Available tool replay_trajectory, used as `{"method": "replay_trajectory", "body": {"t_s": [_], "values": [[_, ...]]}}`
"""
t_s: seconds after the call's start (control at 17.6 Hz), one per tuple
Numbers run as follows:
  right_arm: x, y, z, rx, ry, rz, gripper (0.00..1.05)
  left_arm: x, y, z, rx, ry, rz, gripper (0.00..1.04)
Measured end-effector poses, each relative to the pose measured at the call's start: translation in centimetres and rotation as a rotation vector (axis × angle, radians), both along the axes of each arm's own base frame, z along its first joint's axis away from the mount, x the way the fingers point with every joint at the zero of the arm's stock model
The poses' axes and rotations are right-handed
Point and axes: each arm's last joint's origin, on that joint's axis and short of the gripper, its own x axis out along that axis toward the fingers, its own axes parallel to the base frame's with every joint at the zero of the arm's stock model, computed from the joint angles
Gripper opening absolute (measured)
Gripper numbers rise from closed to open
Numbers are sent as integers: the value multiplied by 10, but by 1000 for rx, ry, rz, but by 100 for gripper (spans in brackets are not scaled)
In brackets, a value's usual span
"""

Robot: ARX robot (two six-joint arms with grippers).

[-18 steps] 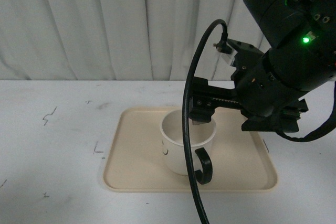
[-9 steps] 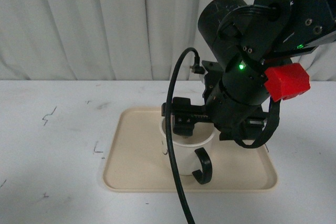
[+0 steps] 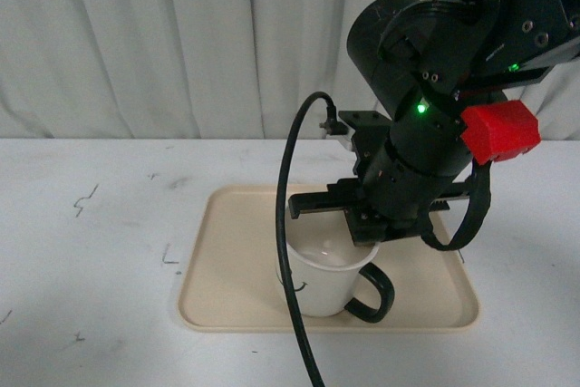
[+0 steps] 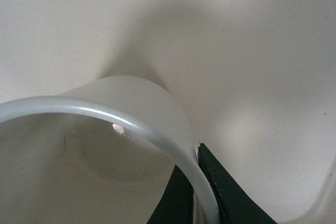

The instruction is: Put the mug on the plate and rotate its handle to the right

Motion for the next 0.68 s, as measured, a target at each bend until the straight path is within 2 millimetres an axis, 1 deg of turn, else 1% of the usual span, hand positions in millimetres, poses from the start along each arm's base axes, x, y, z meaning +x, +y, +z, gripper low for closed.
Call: {"method": "replay_trajectory", "body": {"t_s": [0.17, 0.4, 0.46, 0.51, 0.63, 0.68], "values": [[11, -7, 24, -85, -49, 223, 3, 0, 0, 0, 0, 0, 0, 98], [22, -6, 48, -230, -110, 592, 3, 0, 0, 0, 0, 0, 0, 98], [28, -3, 50, -264, -117, 704, 3, 0, 0, 0, 0, 0, 0, 98], [30, -2, 47, -284, -110, 770, 3, 0, 0, 0, 0, 0, 0, 98], [31, 3, 36, -307, -81, 887, 3, 0, 0, 0, 0, 0, 0, 98], [30, 7, 30, -284, -54, 975, 3, 0, 0, 0, 0, 0, 0, 98]]}}
